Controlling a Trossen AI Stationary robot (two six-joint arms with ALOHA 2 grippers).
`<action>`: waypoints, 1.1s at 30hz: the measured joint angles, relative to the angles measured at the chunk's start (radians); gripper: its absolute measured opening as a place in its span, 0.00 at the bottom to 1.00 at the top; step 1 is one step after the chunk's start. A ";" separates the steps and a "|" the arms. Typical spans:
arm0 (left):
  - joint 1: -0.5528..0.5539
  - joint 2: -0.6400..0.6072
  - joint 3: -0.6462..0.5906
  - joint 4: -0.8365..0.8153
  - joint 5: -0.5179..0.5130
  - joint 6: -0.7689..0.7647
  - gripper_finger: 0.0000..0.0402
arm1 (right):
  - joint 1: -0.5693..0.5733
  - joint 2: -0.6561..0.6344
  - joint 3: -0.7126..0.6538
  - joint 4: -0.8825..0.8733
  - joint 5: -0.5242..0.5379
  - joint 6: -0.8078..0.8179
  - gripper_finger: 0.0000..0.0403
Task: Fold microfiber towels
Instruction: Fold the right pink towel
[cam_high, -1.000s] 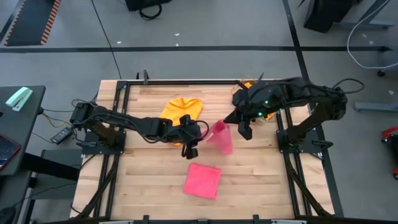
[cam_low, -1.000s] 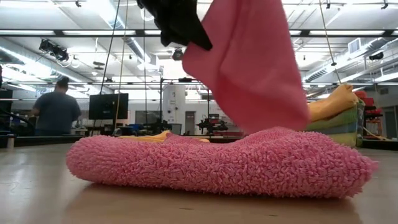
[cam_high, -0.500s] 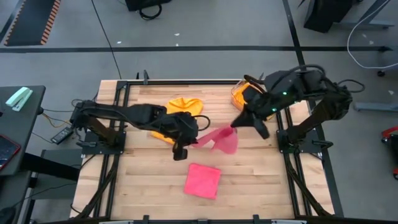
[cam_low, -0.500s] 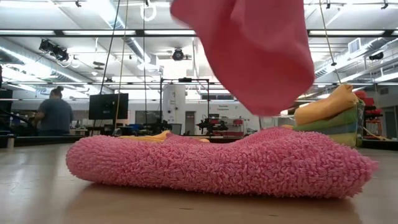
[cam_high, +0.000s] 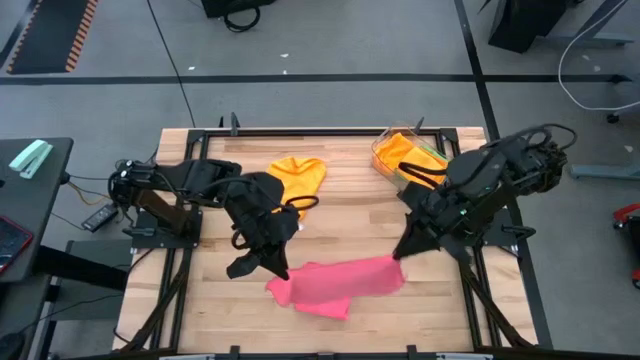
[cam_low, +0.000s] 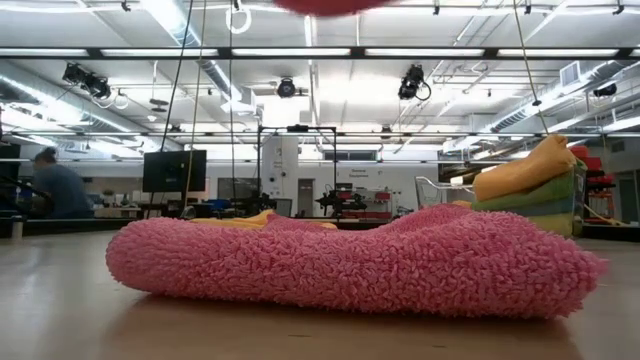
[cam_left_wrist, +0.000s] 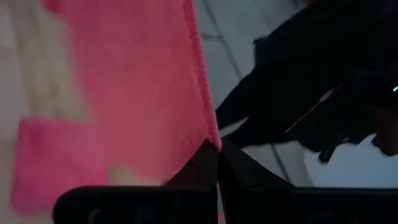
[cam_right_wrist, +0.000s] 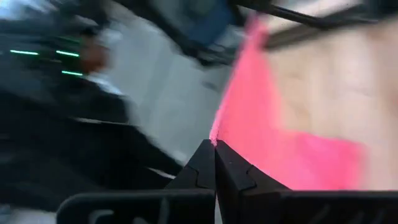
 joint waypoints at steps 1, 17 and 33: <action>0.009 0.002 -0.003 -0.034 -0.001 0.018 0.02 | -0.007 0.001 0.001 -0.044 0.029 -0.022 0.00; 0.292 0.052 -0.556 -0.029 -0.169 0.235 0.03 | -0.395 0.023 -0.674 0.005 0.241 -0.671 0.01; 0.198 0.053 -0.678 0.377 -0.109 -0.104 0.03 | -0.416 0.022 -0.921 0.198 0.205 -0.990 0.01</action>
